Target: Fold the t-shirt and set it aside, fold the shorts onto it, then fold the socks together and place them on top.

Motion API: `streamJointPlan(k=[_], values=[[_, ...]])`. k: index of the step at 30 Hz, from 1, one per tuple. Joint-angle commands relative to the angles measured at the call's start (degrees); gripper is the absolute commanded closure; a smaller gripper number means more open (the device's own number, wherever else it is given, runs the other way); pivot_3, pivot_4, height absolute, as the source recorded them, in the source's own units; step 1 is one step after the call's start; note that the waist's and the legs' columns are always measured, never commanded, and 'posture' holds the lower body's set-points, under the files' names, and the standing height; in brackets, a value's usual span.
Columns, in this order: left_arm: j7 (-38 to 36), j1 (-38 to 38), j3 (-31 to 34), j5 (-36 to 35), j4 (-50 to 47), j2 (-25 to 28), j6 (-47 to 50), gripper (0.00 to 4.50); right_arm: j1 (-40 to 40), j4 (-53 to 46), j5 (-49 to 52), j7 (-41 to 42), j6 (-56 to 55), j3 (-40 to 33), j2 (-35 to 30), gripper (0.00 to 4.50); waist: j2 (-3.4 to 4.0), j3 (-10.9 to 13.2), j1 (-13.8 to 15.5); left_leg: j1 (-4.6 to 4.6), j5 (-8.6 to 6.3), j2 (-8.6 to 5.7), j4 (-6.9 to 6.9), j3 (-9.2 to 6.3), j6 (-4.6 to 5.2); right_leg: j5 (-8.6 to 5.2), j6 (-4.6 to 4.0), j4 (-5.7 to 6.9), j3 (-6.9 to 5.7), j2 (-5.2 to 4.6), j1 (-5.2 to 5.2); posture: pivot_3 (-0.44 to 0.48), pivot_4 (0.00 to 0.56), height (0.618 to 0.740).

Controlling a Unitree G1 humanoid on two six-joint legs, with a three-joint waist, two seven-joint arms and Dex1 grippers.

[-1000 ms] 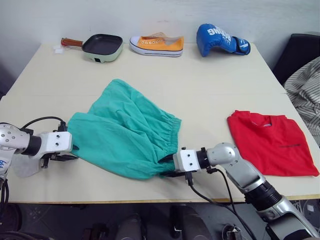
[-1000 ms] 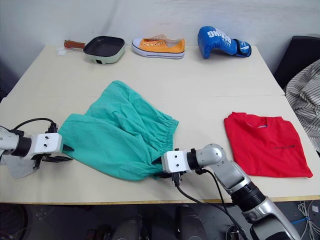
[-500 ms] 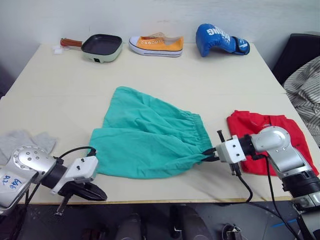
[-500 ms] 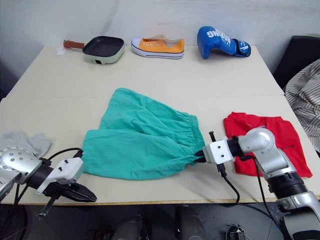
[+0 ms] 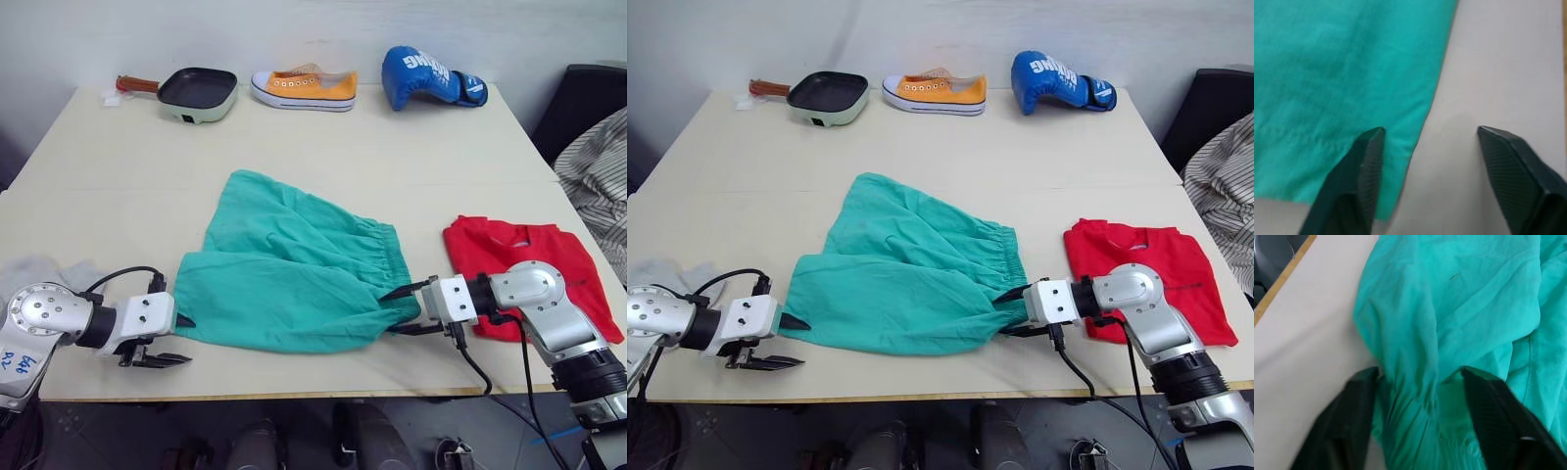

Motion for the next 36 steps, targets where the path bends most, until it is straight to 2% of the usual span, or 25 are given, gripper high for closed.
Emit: streamJointPlan(k=[1,7,11,16,18,21,24,30,31,36], values=[[1.62,-0.04,2.42,0.96,1.96,-0.64,-4.74,0.17,1.95,-7.54,6.05,1.03,7.21,-4.41,-3.4,0.54,0.05,0.03,0.12,-0.02,0.0,-0.01,0.0,0.0,0.0,0.0,0.0,0.0,0.0,-0.01,0.0,0.0,0.15,0.74],[1.98,-0.04,2.28,1.25,2.71,-0.93,-6.68,0.17,9.12,-18.54,5.17,-4.2,13.76,-6.0,-5.21,0.54,0.04,0.02,-0.11,0.0,-0.02,0.02,-0.03,-0.04,-0.03,0.0,0.0,-0.01,-0.04,0.0,0.0,0.0,0.15,0.74],[3.61,-0.91,0.89,2.81,2.63,-1.99,-7.37,0.17,12.7,-18.52,-3.34,-11.14,12.88,-3.84,-3.25,0.54,0.04,0.02,-0.09,0.0,-0.03,0.01,-0.04,-0.01,-0.04,0.0,0.0,-0.02,-0.02,0.01,0.01,0.0,0.15,0.74],[4.89,-3.19,-0.68,4.75,4.32,-3.87,-8.39,0.17,12.92,-16.43,-11.88,-18.38,12.23,-1.64,-0.27,0.54,0.07,0.0,0.1,0.05,-0.03,-0.04,0.0,0.03,-0.04,0.01,0.01,0.05,0.01,0.01,0.03,0.0,0.15,0.74],[4.41,-3.54,-0.93,4.65,4.7,-4.23,-8.3,0.58,13.45,-16.45,-13.02,-19.1,11.62,-1.21,0.1,0.51,0.06,-0.01,0.0,0.15,-0.03,-0.04,-0.01,0.06,-0.04,0.01,0.01,0.05,0.03,0.03,0.12,0.0,0.15,0.74],[3.94,-4.0,-1.62,4.95,5.4,-4.48,-8.51,1.39,14.55,-16.06,-15.35,-19.48,7.82,-0.36,-0.62,1.08,0.06,-0.01,-0.01,0.44,-0.03,-0.03,-0.06,0.07,-0.04,0.01,0.01,-0.03,0.04,0.04,0.42,0.0,0.15,0.74],[3.58,-4.45,-2.52,5.48,6.27,-4.48,-9.17,2.4,14.82,-15.32,-16.63,-19.76,5.27,-0.21,-1.02,2.14,0.05,-0.02,-0.01,0.82,-0.04,0.01,-0.12,-0.01,-0.05,0.0,0.01,-0.2,-0.03,0.06,0.89,0.0,0.15,0.74],[2.62,-5.06,-4.37,6.08,8.08,-4.27,-10.08,4.37,14.32,-13.43,-16.59,-18.79,1.48,-0.75,-2.09,4.23,0.09,-0.06,0.13,0.85,-0.04,-0.01,-0.1,-0.01,-0.05,0.02,0.03,-0.18,-0.03,0.04,0.93,0.0,0.15,0.74],[2.41,-5.1,-4.54,5.94,8.28,-4.29,-10.04,4.5,14.17,-13.12,-16.25,-18.45,0.86,-0.78,-2.28,4.48,0.09,-0.06,0.14,0.85,-0.04,-0.01,-0.1,-0.01,-0.04,0.02,0.03,-0.19,-0.03,0.04,0.93,0.0,0.15,0.74],[0.5,-4.25,-4.19,3.83,8.0,-3.81,-8.31,4.5,12.86,-11.78,-11.53,-14.57,-2.2,-1.7,-3.46,4.48,0.14,-0.08,0.07,0.85,-0.05,0.0,-0.11,-0.01,-0.04,0.02,0.03,-0.19,-0.03,0.04,0.92,0.0,0.15,0.74]])
